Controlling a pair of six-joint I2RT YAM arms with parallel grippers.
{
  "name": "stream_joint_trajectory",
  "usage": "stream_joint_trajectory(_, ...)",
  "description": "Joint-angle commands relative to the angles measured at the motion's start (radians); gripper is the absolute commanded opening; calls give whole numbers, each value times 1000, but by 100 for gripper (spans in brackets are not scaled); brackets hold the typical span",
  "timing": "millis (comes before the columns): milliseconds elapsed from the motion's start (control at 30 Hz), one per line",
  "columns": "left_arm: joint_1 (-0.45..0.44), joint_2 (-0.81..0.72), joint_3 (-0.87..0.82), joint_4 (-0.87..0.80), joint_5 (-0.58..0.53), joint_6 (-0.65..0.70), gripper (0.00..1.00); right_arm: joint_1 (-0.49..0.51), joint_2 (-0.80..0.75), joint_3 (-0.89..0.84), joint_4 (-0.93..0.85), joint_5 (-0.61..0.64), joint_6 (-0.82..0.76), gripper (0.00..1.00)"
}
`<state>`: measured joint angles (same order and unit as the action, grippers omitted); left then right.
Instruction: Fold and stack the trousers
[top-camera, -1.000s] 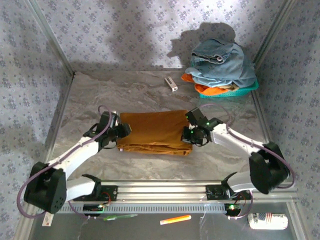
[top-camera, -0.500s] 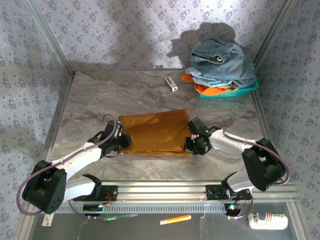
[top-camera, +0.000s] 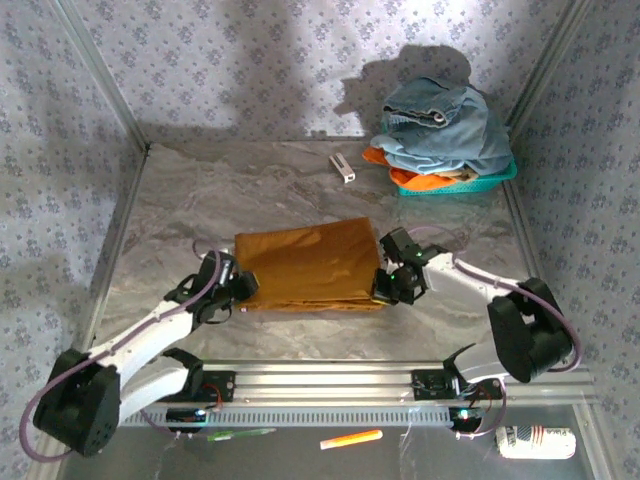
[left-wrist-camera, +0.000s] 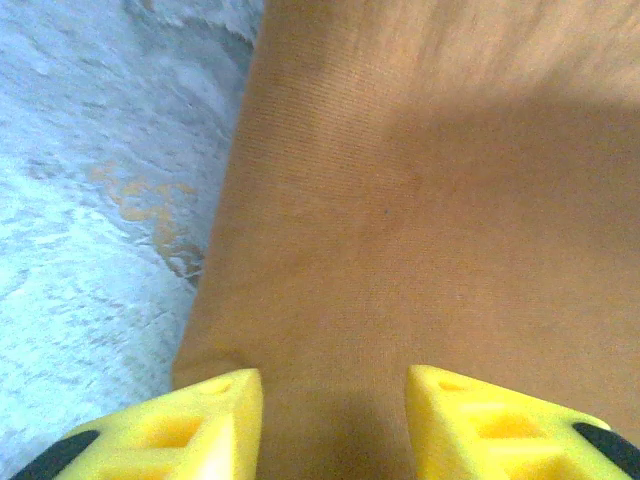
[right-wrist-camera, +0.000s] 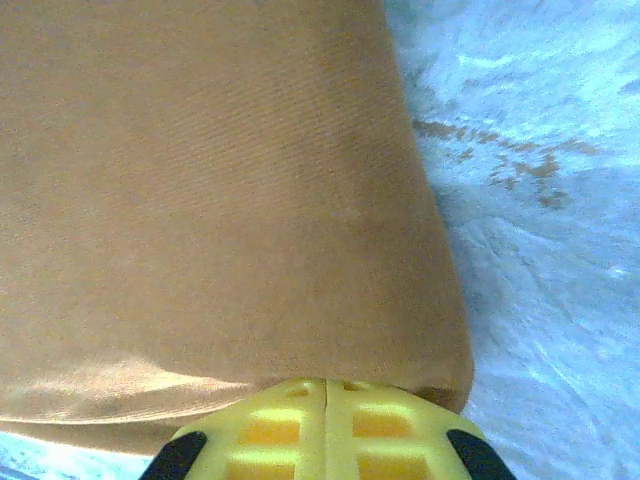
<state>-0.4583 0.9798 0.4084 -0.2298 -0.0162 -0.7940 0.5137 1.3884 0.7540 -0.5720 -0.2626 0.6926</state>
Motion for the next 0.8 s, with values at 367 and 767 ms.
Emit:
stream_joint_trajectory(367,53,365,376,25,2,85,57,-71,366,521,42,107,-55,3)
stream_joint_trajectory(767,210,521,333,194,179,34,54,-121,549,588,23,50,-124,5)
